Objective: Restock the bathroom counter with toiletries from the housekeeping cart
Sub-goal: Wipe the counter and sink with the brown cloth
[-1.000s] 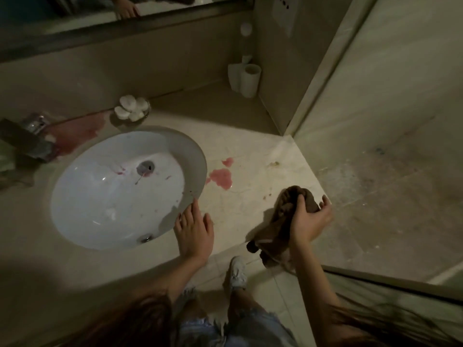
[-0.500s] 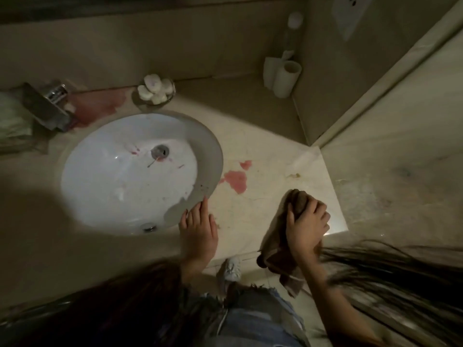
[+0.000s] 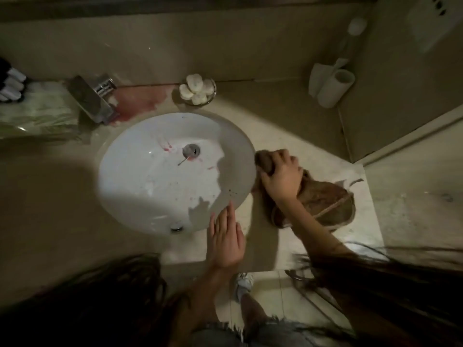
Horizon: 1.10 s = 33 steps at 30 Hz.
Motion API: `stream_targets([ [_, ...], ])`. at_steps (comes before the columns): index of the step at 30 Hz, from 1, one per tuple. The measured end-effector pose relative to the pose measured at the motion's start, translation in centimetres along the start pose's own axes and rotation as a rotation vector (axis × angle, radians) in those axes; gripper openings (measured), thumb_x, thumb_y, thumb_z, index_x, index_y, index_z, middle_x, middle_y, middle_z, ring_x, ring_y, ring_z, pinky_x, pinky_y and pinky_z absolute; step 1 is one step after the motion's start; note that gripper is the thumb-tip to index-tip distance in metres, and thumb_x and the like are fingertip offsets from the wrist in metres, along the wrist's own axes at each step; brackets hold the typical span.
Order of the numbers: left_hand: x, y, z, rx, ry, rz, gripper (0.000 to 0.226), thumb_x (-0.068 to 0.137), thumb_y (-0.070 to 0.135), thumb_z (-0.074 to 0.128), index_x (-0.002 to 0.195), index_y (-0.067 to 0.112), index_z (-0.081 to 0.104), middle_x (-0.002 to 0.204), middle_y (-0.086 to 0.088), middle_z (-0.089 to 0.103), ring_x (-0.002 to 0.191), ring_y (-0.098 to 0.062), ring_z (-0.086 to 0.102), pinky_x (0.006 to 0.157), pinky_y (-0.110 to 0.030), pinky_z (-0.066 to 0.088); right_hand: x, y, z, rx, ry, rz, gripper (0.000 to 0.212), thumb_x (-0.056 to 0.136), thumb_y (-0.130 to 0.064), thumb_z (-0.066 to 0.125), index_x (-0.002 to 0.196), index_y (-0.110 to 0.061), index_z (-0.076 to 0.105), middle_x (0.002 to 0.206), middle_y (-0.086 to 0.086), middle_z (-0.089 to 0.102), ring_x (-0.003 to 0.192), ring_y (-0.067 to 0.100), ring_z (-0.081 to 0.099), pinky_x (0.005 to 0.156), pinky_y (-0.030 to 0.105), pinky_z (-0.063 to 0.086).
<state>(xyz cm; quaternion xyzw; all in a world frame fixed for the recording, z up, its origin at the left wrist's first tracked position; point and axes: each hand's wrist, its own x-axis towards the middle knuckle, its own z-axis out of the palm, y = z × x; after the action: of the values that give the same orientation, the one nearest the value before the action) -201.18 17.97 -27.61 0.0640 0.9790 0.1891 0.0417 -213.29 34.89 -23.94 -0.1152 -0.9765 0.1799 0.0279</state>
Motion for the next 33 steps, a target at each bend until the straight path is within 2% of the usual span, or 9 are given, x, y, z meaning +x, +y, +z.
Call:
stream_targets([
  [4,0.0,0.3,-0.4,0.046,-0.007,-0.088,0.054,0.099,0.027,0.023,0.143,0.001,0.040,0.142,-0.014,0.049,0.133,-0.025,0.046,0.114,-0.048,0.027,-7.9,-2.5,1.2,-0.050,-0.042,-0.265,0.035,0.078,-0.039,0.049,0.107,-0.025,0.063,0.108,0.003,0.060,0.092,0.034,0.054,0.070,0.040,0.041],
  [9,0.1,0.0,-0.3,0.077,0.006,-0.110,0.055,0.096,0.024,0.024,0.145,0.003,0.038,0.143,-0.011,0.048,0.134,-0.026,0.043,0.117,-0.049,0.022,-12.3,3.0,-0.5,-0.053,-0.041,-0.211,0.042,0.076,-0.037,0.049,0.113,-0.025,0.064,0.112,0.005,0.061,0.092,0.035,0.056,0.073,0.042,0.046],
  [14,0.4,0.0,-0.2,0.037,-0.018,-0.087,0.056,0.090,0.022,0.028,0.141,0.006,0.045,0.131,-0.010,0.057,0.123,-0.026,0.052,0.112,-0.045,0.031,-6.4,9.1,-3.0,-0.077,0.054,0.062,0.041,0.076,-0.033,0.052,0.111,-0.013,0.063,0.110,0.016,0.056,0.091,0.040,0.052,0.070,0.044,0.043],
  [16,0.4,-0.2,0.0,0.000,-0.010,-0.065,0.054,0.089,0.019,0.034,0.140,0.008,0.047,0.133,-0.009,0.057,0.124,-0.027,0.052,0.108,-0.042,0.033,-1.9,8.3,-3.1,-0.048,0.063,0.240,0.039,0.079,-0.028,0.059,0.114,-0.011,0.059,0.116,0.018,0.053,0.099,0.041,0.050,0.076,0.046,0.041],
  [18,0.3,-0.3,0.0,-0.038,-0.010,-0.051,0.055,0.087,0.018,0.037,0.141,0.008,0.046,0.137,-0.009,0.054,0.128,-0.026,0.049,0.108,-0.041,0.034,0.9,6.4,-2.6,-0.041,0.056,0.298,0.040,0.079,-0.027,0.062,0.116,-0.012,0.056,0.121,0.016,0.051,0.106,0.040,0.047,0.081,0.047,0.040],
  [24,0.3,0.2,-0.5,-0.043,-0.010,-0.101,0.062,0.085,0.009,0.033,0.147,0.006,0.034,0.143,-0.009,0.048,0.134,-0.025,0.042,0.117,-0.039,0.027,-4.6,1.2,-0.3,-0.080,-0.003,-0.025,0.042,0.070,-0.030,0.062,0.110,-0.016,0.058,0.110,0.014,0.055,0.091,0.038,0.051,0.070,0.042,0.040],
  [28,0.1,0.3,-1.0,-0.150,0.020,-0.152,0.068,0.082,-0.006,0.051,0.147,0.009,0.037,0.143,-0.010,0.049,0.132,-0.034,0.045,0.098,-0.041,0.047,-12.9,0.1,-0.4,-0.022,-0.043,-0.218,0.038,0.077,-0.040,0.049,0.111,-0.026,0.056,0.110,0.003,0.053,0.092,0.031,0.050,0.075,0.039,0.039],
  [30,0.4,-0.3,-1.4,-0.128,-0.014,-0.086,0.070,0.081,-0.007,0.053,0.147,0.009,0.035,0.144,-0.011,0.047,0.129,-0.033,0.048,0.091,-0.038,0.050,-15.8,1.8,-1.4,0.016,-0.047,-0.343,0.034,0.083,-0.041,0.048,0.113,-0.028,0.056,0.107,0.000,0.051,0.094,0.023,0.044,0.080,0.036,0.034],
  [33,-0.5,-3.0,-2.2,-0.025,-0.047,-0.018,0.062,0.086,0.003,0.053,0.146,0.010,0.037,0.139,-0.014,0.050,0.126,-0.031,0.048,0.096,-0.040,0.047,-16.3,5.9,-2.6,-0.027,-0.110,-0.376,0.038,0.079,-0.041,0.049,0.114,-0.028,0.054,0.107,0.004,0.053,0.093,0.030,0.049,0.080,0.041,0.039],
])
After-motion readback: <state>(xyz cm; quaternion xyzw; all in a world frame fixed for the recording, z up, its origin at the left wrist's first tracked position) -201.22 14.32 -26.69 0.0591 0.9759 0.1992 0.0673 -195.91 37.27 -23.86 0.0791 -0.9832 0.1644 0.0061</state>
